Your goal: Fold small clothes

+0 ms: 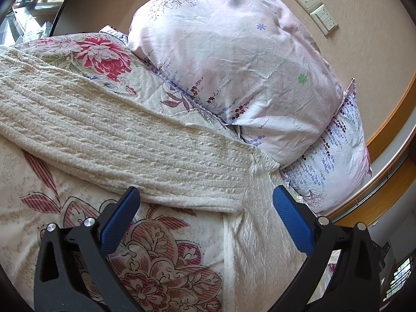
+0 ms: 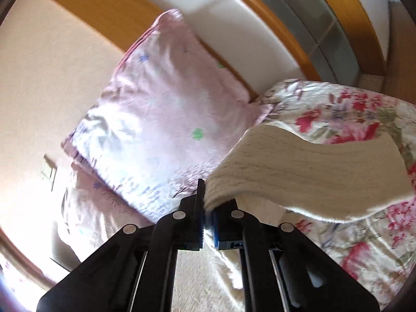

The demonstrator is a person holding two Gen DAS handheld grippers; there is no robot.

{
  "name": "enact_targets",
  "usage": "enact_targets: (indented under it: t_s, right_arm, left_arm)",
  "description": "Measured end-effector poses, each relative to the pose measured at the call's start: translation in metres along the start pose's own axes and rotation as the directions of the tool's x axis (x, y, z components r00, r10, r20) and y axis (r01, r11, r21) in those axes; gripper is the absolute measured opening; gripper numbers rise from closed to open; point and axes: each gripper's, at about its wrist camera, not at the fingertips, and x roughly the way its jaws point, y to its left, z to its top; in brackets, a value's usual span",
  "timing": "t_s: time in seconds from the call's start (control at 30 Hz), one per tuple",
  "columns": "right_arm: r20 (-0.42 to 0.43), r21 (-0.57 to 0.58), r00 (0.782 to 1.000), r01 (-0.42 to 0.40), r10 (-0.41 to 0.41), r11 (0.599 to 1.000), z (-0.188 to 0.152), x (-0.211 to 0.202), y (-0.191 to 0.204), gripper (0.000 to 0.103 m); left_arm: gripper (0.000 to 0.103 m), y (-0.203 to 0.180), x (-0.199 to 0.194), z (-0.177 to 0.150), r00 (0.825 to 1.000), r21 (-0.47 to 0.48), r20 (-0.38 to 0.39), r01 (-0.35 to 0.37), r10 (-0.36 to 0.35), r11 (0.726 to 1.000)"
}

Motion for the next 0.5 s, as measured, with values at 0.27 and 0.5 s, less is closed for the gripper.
enact_targets:
  t_s: [0.27, 0.5]
  right_arm:
    - [-0.316, -0.163, 0.947, -0.118, 0.062, 0.979, -0.088, 0.067, 0.072, 0.005]
    - [-0.542, -0.221, 0.835, -0.03, -0.098, 0.975, -0.151, 0.102, 0.069, 0.027]
  left_arm:
    - [0.101, -0.001, 0.001, -0.001, 1.0, 0.001, 0.001, 0.003, -0.003, 1.0]
    - [0.101, -0.001, 0.0, -0.001, 1.0, -0.002, 0.005, 0.009, -0.009, 1.0]
